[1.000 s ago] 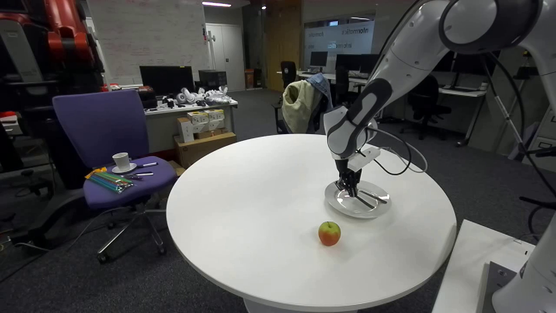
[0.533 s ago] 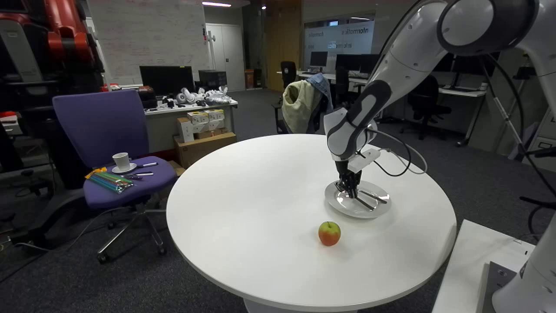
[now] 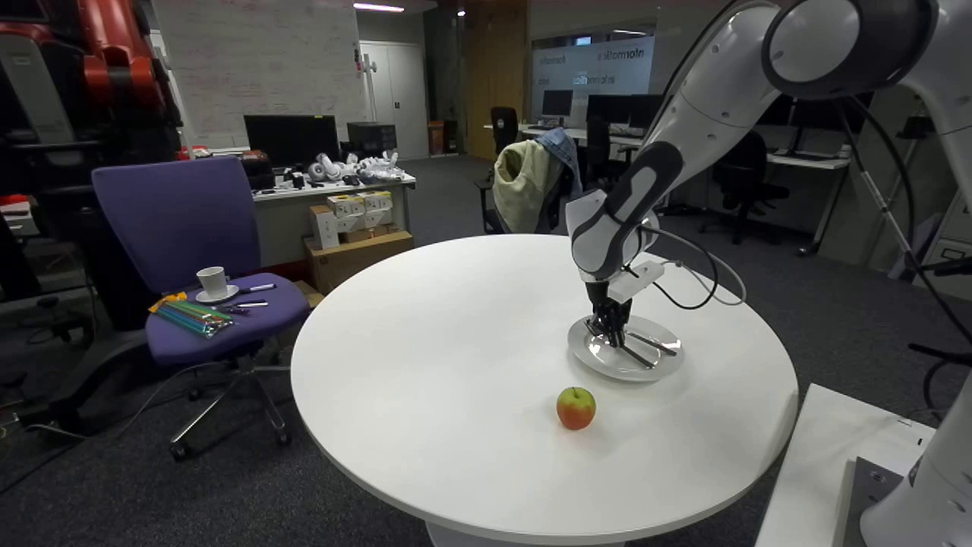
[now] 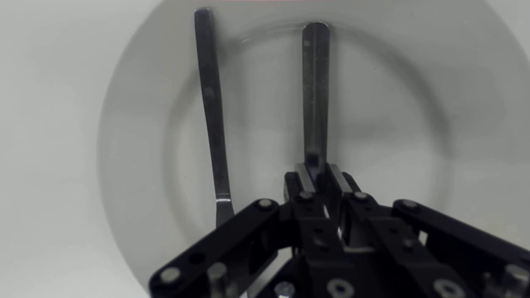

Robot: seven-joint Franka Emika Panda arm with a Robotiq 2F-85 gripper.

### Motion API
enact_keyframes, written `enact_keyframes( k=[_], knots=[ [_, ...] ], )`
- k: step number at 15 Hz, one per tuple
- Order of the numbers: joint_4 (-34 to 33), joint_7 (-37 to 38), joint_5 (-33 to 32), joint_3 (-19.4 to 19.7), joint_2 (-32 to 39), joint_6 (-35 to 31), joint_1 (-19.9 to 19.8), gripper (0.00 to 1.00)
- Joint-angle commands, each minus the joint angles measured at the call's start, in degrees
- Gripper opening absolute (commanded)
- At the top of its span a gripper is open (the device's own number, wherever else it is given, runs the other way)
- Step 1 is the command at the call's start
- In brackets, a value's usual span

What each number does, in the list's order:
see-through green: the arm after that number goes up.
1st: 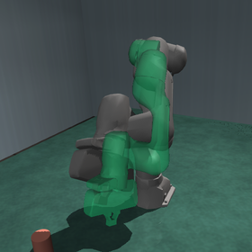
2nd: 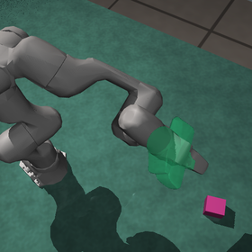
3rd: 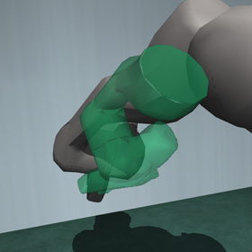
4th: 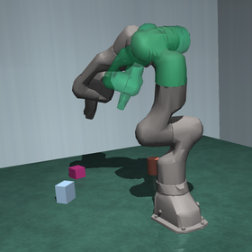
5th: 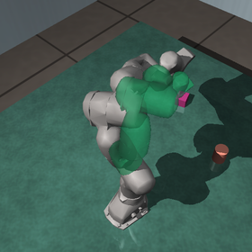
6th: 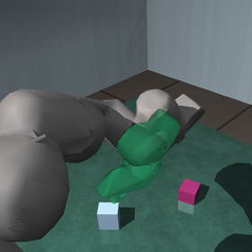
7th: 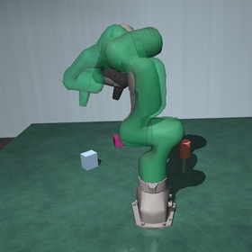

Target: Put the silver fork on the white plate.

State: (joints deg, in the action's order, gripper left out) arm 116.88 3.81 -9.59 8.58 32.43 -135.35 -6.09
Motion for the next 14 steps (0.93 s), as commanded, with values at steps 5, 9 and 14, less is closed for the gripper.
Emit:
enact_keyframes(
  k=[5, 9, 14],
  knots=[
    [-0.6, -2.3, 1.8, -0.8, 0.2, -1.0, -1.3, 0.03],
    [-0.6, -2.2, 2.0, -0.8, 0.2, -1.0, -1.3, 0.44],
    [0.0, -1.9, 1.9, -0.6, -0.7, -1.4, -1.1, 0.59]
  ],
)
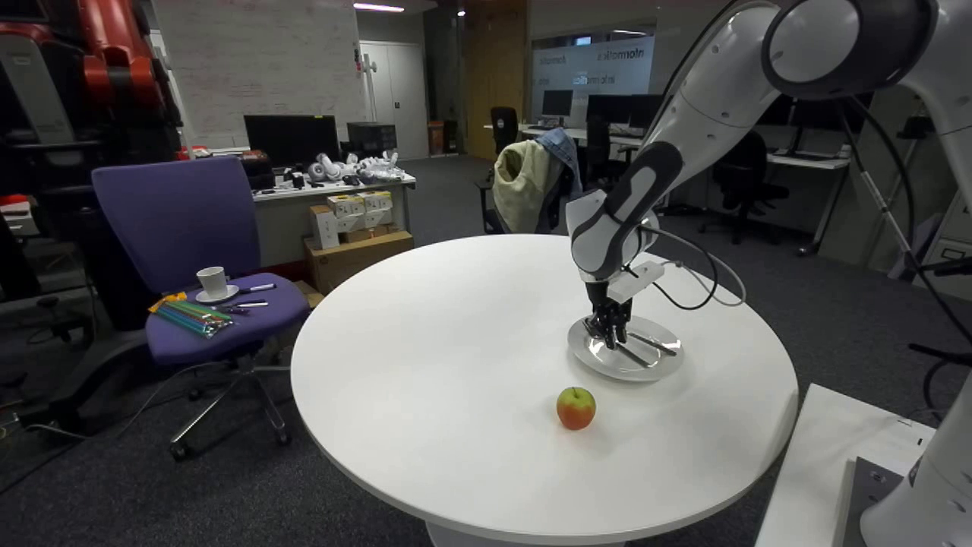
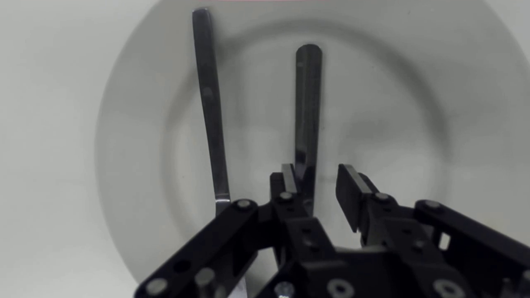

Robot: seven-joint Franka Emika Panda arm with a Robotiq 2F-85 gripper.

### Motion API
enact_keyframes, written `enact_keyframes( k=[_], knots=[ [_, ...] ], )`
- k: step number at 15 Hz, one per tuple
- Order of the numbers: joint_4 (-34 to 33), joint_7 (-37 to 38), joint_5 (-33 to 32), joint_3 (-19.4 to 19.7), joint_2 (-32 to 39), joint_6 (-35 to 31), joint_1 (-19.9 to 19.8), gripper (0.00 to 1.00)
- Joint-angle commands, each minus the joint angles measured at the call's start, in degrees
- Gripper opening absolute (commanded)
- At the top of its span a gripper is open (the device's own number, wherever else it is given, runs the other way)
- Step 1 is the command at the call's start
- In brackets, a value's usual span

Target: Put the silver fork on the white plate.

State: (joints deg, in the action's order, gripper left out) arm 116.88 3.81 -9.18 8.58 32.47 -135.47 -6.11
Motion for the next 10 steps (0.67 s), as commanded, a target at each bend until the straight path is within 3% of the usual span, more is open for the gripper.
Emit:
enact_keyframes(
  k=[1, 5, 8, 10],
  knots=[
    [0.2, -1.8, 1.3, -0.5, -0.9, -1.5, -1.0, 0.60],
    [0.8, -1.5, 0.9, -0.1, -2.1, -2.6, -0.8, 0.88],
    [1.2, -1.4, 0.6, 0.1, -2.9, -3.2, -0.6, 0.92],
    [1.7, -1.1, 0.6, 0.0, -3.7, -3.2, -0.3, 0.90]
  ],
)
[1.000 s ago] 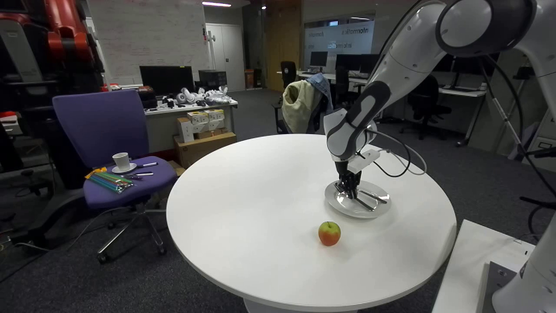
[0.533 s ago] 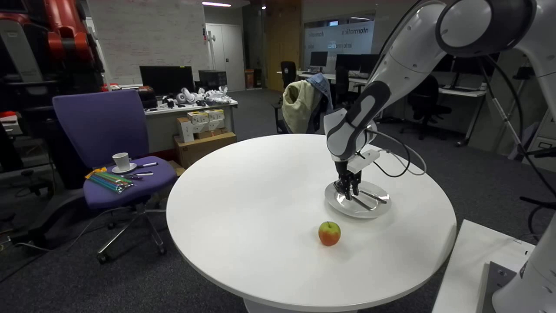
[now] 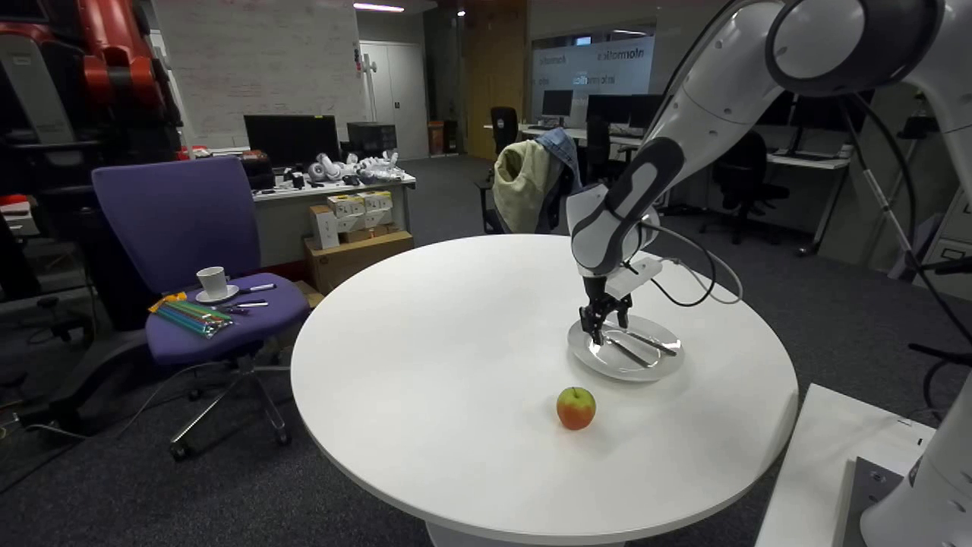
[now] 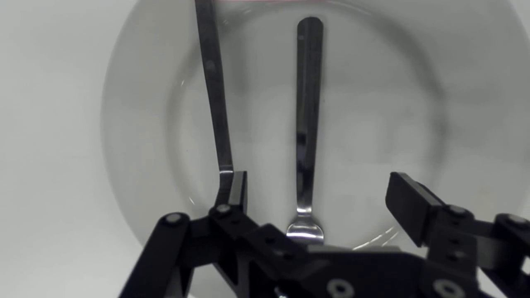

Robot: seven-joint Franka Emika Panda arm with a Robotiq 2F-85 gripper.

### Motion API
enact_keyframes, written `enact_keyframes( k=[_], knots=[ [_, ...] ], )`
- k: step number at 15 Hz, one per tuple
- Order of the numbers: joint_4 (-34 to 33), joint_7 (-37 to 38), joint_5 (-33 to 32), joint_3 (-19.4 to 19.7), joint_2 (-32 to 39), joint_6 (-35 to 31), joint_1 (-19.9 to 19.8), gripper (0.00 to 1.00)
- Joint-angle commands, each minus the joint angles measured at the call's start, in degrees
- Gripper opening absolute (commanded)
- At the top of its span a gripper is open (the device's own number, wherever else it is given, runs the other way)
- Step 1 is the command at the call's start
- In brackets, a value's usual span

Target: Put the silver fork on the white plate.

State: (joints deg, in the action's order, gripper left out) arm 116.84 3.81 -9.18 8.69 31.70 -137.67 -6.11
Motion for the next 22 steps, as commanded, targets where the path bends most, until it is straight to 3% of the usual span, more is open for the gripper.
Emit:
enact_keyframes(
  k=[1, 3, 6, 16, 22],
  knots=[
    [1.9, -1.1, 0.6, -0.2, -3.3, -1.0, -0.2, 0.90],
    [2.3, -0.9, 0.7, -0.3, -4.4, -0.8, 0.0, 0.87],
    [3.0, -0.6, 1.0, -0.7, -6.4, -0.4, 0.3, 1.00],
    [6.7, -0.6, 3.0, -1.3, -12.5, 1.3, 0.1, 1.00],
    [9.6, -2.6, 8.9, -2.1, -16.0, 2.9, -1.0, 1.00]
  ],
)
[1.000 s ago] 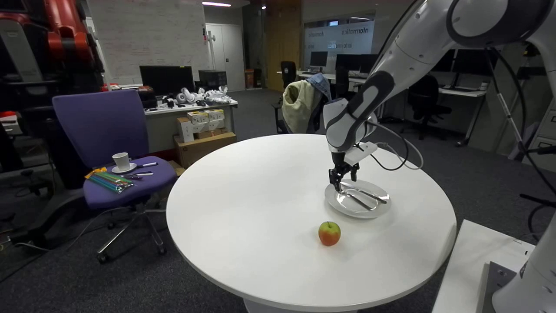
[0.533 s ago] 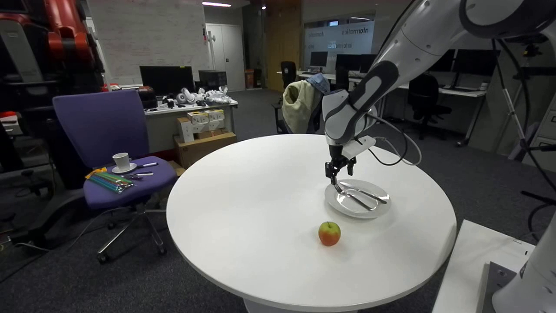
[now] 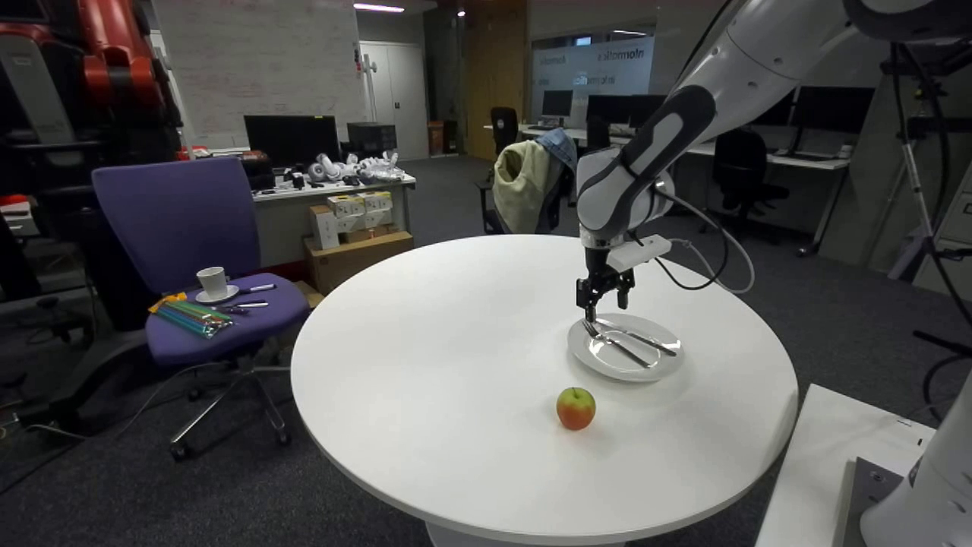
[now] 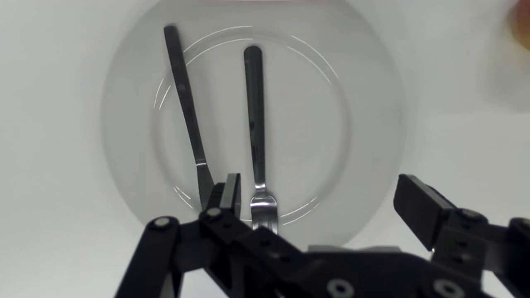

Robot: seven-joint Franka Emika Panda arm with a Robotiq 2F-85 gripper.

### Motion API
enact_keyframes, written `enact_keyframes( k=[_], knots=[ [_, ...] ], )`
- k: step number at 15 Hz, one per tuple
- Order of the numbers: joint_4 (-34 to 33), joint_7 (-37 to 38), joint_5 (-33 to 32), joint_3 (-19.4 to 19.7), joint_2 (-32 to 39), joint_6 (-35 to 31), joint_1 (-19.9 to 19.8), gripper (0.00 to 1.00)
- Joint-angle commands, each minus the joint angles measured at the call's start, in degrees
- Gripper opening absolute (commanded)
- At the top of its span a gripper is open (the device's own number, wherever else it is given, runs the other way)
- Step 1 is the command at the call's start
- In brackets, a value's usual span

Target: Put the silver fork on the white plate.

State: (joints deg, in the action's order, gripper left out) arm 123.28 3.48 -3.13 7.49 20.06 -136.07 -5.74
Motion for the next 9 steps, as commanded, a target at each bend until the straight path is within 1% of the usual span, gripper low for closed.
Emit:
enact_keyframes(
  k=[1, 4, 5, 9],
  knots=[
    [3.5, -2.6, 3.5, -1.0, -4.6, 1.1, -1.5, 1.00],
    [3.8, -3.2, 4.8, -1.0, -5.0, 0.9, -1.5, 1.00],
    [1.4, -1.0, 3.2, -0.4, -1.8, 0.3, -0.6, 1.00],
    [1.6, -1.1, 3.5, -0.4, -2.0, 0.3, -0.6, 1.00]
  ],
)
